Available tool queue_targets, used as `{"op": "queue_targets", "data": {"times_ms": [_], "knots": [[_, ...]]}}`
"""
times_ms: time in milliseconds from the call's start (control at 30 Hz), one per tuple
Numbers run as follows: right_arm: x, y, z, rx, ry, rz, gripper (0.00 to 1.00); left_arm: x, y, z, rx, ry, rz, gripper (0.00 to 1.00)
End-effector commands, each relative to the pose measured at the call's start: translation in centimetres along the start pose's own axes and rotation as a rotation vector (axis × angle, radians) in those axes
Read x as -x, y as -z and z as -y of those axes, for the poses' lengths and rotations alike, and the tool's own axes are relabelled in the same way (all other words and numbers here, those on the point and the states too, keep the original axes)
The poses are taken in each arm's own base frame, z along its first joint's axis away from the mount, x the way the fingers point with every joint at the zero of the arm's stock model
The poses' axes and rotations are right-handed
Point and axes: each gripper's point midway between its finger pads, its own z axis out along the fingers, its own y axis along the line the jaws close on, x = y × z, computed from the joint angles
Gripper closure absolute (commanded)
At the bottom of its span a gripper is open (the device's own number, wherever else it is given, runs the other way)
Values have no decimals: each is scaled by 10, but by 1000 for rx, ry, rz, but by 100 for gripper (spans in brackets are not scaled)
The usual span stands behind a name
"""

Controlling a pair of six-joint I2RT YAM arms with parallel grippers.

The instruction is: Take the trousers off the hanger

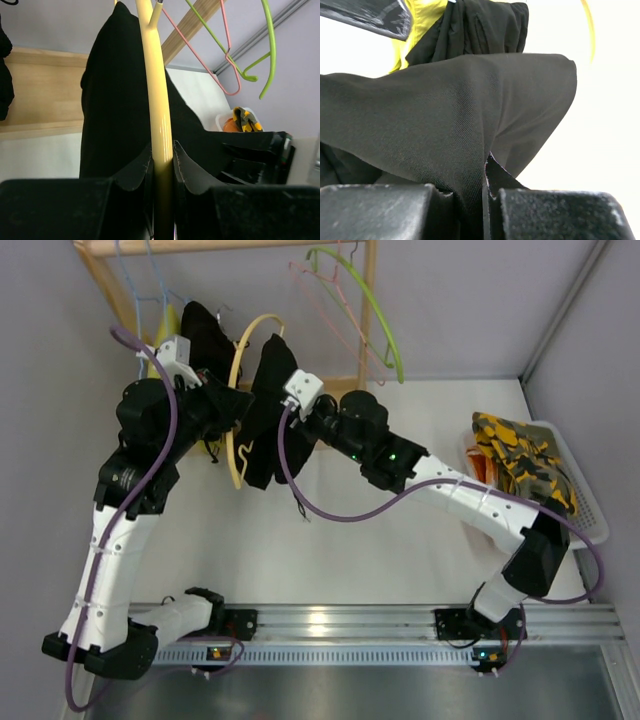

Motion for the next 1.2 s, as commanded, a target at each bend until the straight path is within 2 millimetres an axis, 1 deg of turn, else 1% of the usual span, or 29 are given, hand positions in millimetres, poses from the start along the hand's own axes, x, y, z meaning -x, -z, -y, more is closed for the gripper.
{"op": "queue_targets", "data": {"times_ms": [0,33,67,133,167,267,300,367,467,500,567,600,633,700,733,767,833,867,933,967,1033,1067,1100,1167], "knots": [[95,42,43,-73,26,227,100,29,4,-6,40,-58,129,100],[93,45,41,-56,33,220,100,29,4,-6,42,-64,132,100],[96,50,44,-61,38,223,100,27,2,-8,47,-67,126,100],[89,54,46,-57,42,196,100,24,-1,-12,62,-70,118,100],[93,59,49,-64,42,201,100,22,-3,-15,67,-73,112,100],[96,66,55,-73,46,203,100,13,-7,-20,78,-74,90,100],[102,68,52,-52,50,219,100,11,-9,-22,83,-75,84,100],[101,69,50,-38,57,217,100,10,-9,-22,81,-71,81,100],[89,67,40,6,68,199,100,13,-9,-12,41,-57,76,100],[78,64,34,22,65,182,100,14,-9,-8,26,-55,75,100],[65,60,20,77,55,169,100,25,-6,3,-7,-54,93,100],[51,56,12,97,46,152,100,27,-4,8,-29,-50,91,100],[45,54,6,119,32,148,100,33,-1,15,-50,-50,102,100],[19,45,-7,151,26,107,100,36,1,23,-82,-47,100,100],[17,41,-11,159,23,113,100,39,2,28,-97,-43,104,100],[6,35,-17,175,21,98,100,41,4,30,-106,-43,107,100],[1,28,-27,207,20,107,100,43,6,35,-125,-38,108,100],[-6,21,-35,227,15,98,100,43,5,37,-130,-37,104,100],[-2,15,-41,250,13,115,99,45,6,41,-145,-32,104,100],[-6,10,-48,267,12,111,97,45,6,42,-149,-29,102,100],[-1,6,-54,292,18,127,88,48,6,45,-159,-28,104,100],[-3,4,-58,300,19,123,84,48,7,46,-165,-27,104,100],[-3,3,-60,308,23,124,76,48,6,46,-165,-25,101,100],[-4,3,-63,321,32,123,67,50,8,49,-173,-26,106,100]]}}
